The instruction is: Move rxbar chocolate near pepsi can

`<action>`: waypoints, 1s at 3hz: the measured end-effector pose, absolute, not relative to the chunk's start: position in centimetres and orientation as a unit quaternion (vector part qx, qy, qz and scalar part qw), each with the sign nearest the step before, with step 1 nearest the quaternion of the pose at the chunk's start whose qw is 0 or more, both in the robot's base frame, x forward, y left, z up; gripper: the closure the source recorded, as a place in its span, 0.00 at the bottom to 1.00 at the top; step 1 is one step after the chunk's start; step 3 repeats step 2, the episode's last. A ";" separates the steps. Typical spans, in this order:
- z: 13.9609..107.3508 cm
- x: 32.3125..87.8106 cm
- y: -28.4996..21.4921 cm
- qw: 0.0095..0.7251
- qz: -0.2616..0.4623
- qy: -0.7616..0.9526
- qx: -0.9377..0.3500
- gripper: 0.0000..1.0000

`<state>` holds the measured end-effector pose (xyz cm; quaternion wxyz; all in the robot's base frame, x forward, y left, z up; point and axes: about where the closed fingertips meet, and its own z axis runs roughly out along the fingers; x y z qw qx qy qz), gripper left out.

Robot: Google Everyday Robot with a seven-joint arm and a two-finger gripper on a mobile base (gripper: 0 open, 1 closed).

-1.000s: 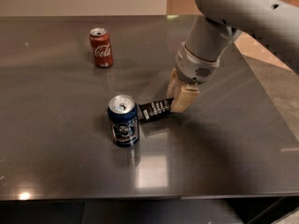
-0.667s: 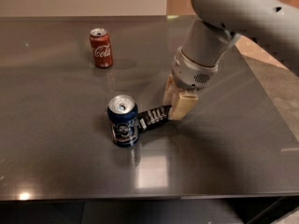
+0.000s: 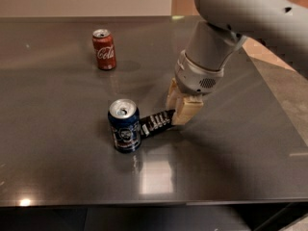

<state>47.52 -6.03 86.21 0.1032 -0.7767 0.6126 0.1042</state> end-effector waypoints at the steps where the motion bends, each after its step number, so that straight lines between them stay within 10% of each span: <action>1: 86.3 47.5 -5.9 0.105 0.103 0.612 -0.777 0.12; 3: 86.3 47.6 -5.9 0.107 0.101 0.612 -0.777 0.00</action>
Offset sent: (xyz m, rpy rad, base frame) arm 0.0002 0.0008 0.0006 0.0012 -0.0046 -0.0001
